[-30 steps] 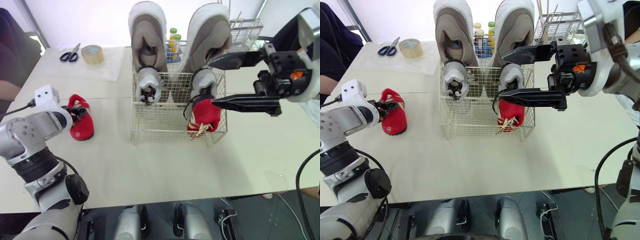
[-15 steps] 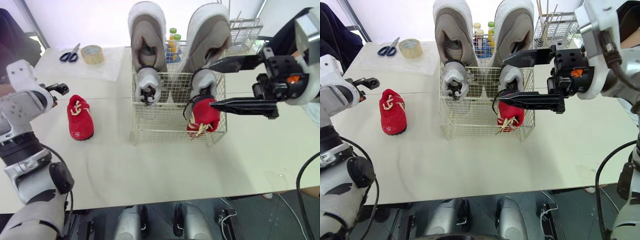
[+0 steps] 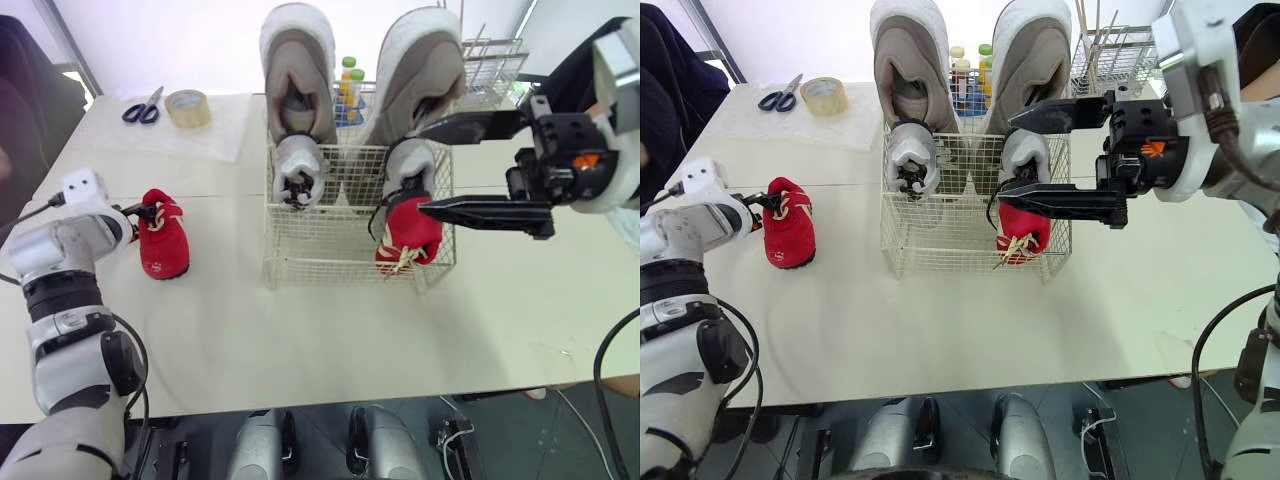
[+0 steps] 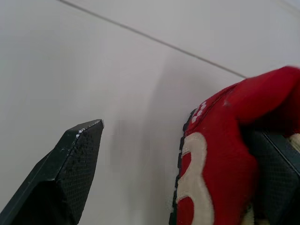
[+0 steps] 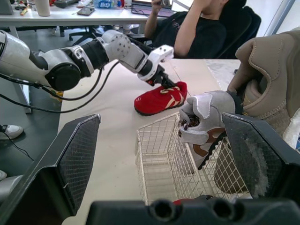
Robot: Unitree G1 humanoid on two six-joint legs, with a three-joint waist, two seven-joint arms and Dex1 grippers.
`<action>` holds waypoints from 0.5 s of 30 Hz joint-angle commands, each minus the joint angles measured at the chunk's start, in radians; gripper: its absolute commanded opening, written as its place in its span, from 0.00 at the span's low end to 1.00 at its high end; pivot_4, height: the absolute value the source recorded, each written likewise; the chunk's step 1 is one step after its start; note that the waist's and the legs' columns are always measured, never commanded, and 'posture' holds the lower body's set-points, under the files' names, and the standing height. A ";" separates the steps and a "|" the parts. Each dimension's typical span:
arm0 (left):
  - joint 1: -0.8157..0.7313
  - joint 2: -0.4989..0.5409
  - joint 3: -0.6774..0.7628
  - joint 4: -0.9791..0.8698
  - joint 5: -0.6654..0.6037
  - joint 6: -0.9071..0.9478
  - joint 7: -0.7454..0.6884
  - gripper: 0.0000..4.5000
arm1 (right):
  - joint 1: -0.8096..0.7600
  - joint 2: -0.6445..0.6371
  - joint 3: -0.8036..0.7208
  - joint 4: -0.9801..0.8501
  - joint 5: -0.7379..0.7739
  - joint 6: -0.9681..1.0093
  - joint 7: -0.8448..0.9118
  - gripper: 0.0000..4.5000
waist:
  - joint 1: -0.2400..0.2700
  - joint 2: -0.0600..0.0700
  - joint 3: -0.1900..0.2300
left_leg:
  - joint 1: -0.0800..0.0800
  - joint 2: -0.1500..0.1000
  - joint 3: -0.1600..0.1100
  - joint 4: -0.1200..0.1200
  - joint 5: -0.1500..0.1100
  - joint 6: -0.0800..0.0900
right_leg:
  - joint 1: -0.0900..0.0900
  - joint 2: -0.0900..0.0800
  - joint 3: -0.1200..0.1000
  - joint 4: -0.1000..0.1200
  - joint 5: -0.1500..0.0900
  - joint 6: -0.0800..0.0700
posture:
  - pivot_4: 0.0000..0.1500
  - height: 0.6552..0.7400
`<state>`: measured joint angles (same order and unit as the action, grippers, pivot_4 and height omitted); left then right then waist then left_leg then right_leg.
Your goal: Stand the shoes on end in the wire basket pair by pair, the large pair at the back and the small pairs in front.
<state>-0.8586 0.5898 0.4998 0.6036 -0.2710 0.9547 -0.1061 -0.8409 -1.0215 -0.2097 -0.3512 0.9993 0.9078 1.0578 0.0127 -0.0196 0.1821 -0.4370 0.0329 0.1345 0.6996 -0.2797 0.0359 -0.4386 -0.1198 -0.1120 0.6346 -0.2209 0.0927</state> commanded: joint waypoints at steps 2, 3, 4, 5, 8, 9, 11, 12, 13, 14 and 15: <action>-0.030 0.029 -0.046 0.103 0.018 -0.071 -0.035 0.88 | -0.003 -0.013 -0.043 -0.025 0.015 -0.013 -0.012 1.00 | 0.000 0.000 0.000 | 0.000 0.000 0.000 0.000 0.000 0.000 | 0.000 0.000 0.000 0.000 0.000 0.000 | 1.00 1.00; -0.032 0.033 -0.050 0.116 0.017 -0.077 -0.041 0.80 | -0.003 -0.013 -0.044 -0.027 0.017 -0.011 -0.014 1.00 | 0.000 0.000 0.000 | 0.000 0.000 0.000 0.000 0.000 0.000 | 0.000 0.000 0.000 0.000 0.000 0.000 | 1.00 1.00; -0.032 0.037 -0.054 0.126 0.017 -0.083 -0.046 0.69 | -0.002 -0.014 -0.046 -0.029 0.019 -0.011 -0.016 1.00 | -0.001 0.000 0.000 | 0.000 0.000 0.000 0.000 0.000 0.000 | 0.000 0.000 0.000 0.000 0.000 0.000 | 1.00 1.00; -0.033 0.042 -0.056 0.131 0.015 -0.088 -0.050 0.59 | 0.001 -0.015 -0.048 -0.030 0.020 -0.010 -0.018 1.00 | -0.001 0.000 0.000 | 0.000 0.000 0.000 0.000 0.000 0.000 | 0.000 0.000 0.000 0.000 0.000 0.000 | 1.00 1.00; -0.039 0.057 -0.056 0.128 0.008 -0.090 -0.053 0.24 | 0.006 -0.018 -0.051 -0.032 0.023 -0.009 -0.021 1.00 | -0.005 0.000 0.000 | 0.001 0.000 0.000 0.000 0.000 0.000 | 0.000 0.000 0.000 0.000 0.000 0.000 | 1.00 1.00; -0.040 0.062 -0.055 0.123 0.006 -0.090 -0.053 0.15 | 0.007 -0.019 -0.052 -0.033 0.024 -0.009 -0.022 1.00 | -0.007 0.000 0.000 | 0.001 0.000 0.000 0.000 0.000 0.000 | 0.000 0.000 0.000 0.001 0.000 0.000 | 1.00 1.00; -0.045 0.076 -0.049 0.107 0.000 -0.087 -0.055 0.01 | 0.009 -0.019 -0.053 -0.034 0.025 -0.009 -0.023 1.00 | -0.010 0.000 0.000 | 0.001 0.001 0.001 0.000 0.000 0.000 | 0.000 0.000 0.000 0.001 0.000 0.000 | 1.00 1.00; -0.049 0.082 -0.046 0.084 -0.004 -0.082 -0.053 0.01 | 0.010 -0.021 -0.053 -0.033 0.023 -0.010 -0.022 1.00 | -0.009 0.000 0.000 | 0.001 0.001 0.000 0.000 0.000 0.000 | 0.000 0.000 0.000 0.001 0.000 0.000 | 1.00 1.00; -0.053 0.087 -0.043 0.059 -0.009 -0.080 -0.054 0.01 | 0.011 -0.022 -0.053 -0.032 0.022 -0.012 -0.021 1.00 | -0.009 0.000 0.000 | 0.001 0.001 0.001 0.000 0.000 0.000 | 0.000 0.000 0.000 0.001 0.000 0.000 | 1.00 1.00; -0.064 0.086 -0.031 0.020 -0.022 -0.094 -0.054 0.01 | 0.011 -0.022 -0.052 -0.030 0.020 -0.013 -0.019 1.00 | -0.009 0.000 0.000 | 0.001 0.001 0.001 0.000 0.000 0.000 | 0.000 0.000 0.000 0.001 0.000 0.000 | 1.00 1.00; -0.076 0.083 -0.023 -0.028 -0.034 -0.117 -0.058 0.01 | 0.011 -0.023 -0.051 -0.027 0.018 -0.015 -0.015 1.00 | -0.009 0.000 0.000 | 0.001 0.001 0.001 0.000 0.000 0.000 | 0.000 0.000 0.000 0.001 0.000 0.000 | 1.00 1.00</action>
<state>-0.8957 0.6429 0.4494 0.6840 -0.2762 0.8785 -0.1639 -0.8237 -1.0291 -0.2148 -0.3692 1.0059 0.9082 1.0386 0.0041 -0.0200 0.1823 -0.4361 0.0338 0.1351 0.6994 -0.2796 0.0357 -0.4389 -0.1197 -0.1119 0.6351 -0.2209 0.0927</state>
